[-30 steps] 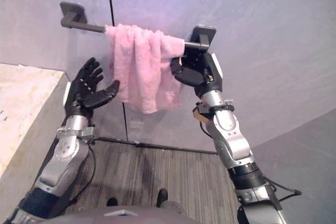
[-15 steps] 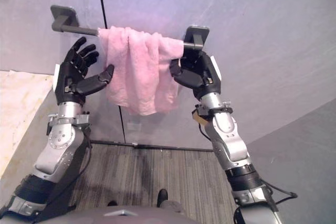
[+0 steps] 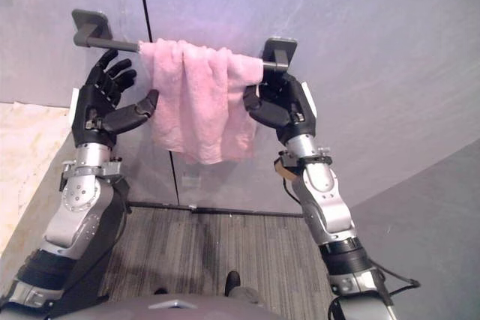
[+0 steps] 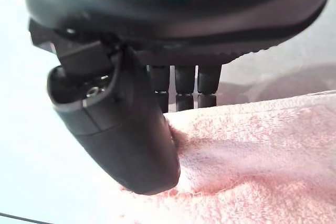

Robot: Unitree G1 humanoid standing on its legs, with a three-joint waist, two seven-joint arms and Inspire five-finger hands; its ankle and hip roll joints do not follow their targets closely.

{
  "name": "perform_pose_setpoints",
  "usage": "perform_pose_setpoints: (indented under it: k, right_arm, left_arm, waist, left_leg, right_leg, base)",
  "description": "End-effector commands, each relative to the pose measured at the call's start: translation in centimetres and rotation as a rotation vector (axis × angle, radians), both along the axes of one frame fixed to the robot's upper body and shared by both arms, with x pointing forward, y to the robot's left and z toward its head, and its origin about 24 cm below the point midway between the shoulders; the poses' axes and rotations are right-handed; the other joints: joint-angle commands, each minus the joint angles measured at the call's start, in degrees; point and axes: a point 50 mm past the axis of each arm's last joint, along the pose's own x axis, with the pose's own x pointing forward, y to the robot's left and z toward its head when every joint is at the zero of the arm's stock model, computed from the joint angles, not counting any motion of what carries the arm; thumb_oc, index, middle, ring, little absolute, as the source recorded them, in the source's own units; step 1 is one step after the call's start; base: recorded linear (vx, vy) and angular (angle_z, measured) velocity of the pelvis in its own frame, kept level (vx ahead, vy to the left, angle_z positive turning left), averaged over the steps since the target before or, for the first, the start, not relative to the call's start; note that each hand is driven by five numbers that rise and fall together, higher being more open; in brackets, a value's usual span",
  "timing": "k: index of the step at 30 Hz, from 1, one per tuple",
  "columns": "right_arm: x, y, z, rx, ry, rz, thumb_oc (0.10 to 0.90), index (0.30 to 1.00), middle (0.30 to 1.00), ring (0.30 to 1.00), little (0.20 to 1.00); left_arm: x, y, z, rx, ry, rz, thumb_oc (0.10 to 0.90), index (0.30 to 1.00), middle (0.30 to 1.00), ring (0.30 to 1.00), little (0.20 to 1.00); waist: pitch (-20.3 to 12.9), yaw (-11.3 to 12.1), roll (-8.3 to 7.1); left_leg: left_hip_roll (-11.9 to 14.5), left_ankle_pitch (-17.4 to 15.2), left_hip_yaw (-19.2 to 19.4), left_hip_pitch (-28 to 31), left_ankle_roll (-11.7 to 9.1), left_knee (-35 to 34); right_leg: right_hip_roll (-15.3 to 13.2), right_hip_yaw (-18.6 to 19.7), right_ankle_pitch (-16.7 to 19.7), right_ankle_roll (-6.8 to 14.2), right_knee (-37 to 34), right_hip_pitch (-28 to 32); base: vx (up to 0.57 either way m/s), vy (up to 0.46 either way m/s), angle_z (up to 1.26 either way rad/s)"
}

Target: Organize the bathroom.

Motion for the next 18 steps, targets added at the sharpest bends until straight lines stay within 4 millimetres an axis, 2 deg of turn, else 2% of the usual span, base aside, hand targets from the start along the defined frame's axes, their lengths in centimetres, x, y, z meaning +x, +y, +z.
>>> perform_pose_setpoints:
  k: [1,8,18]
  right_arm:
    - [-1.4,-1.44,-1.17,-0.117,0.008,-0.017,0.4,0.3,0.3,0.3,0.3]
    - [-1.45,-1.42,-1.34,-0.109,0.008,-0.03,0.4,0.3,0.3,0.3,0.3]
    - [-1.35,-1.26,-1.69,-0.107,0.022,-0.027,0.4,0.3,0.3,0.3,0.3]
  left_arm:
    - [-1.17,-0.02,5.94,-0.106,-0.356,-0.047,0.8,0.9,0.9,0.9,0.9]
    - [-1.93,-0.71,5.63,-0.129,-0.353,-0.133,0.8,0.9,0.9,0.9,0.9]
    - [-1.55,-0.53,6.13,-0.09,-0.372,-0.112,0.8,0.9,0.9,0.9,0.9]
  waist:
    - [-3.35,-0.59,3.65]
    - [-2.65,0.09,3.24]
    - [-2.7,-0.26,3.36]
  left_leg:
    - [-1.6,-2.58,3.12,0.44,2.57,-0.03]
    - [-1.57,-2.72,2.86,0.42,2.76,-0.03]
    - [-1.56,-2.68,2.81,0.42,2.79,-0.03]
  right_leg:
    - [-1.79,-2.43,-3.42,6.12,2.54,1.63]
    - [-1.93,-2.73,-3.22,6.13,3.38,1.36]
    - [-2.17,-2.49,-2.83,6.3,3.77,0.97]
  base:
    - [0.0,0.0,0.0]
    - [0.0,0.0,0.0]
    - [0.0,0.0,0.0]
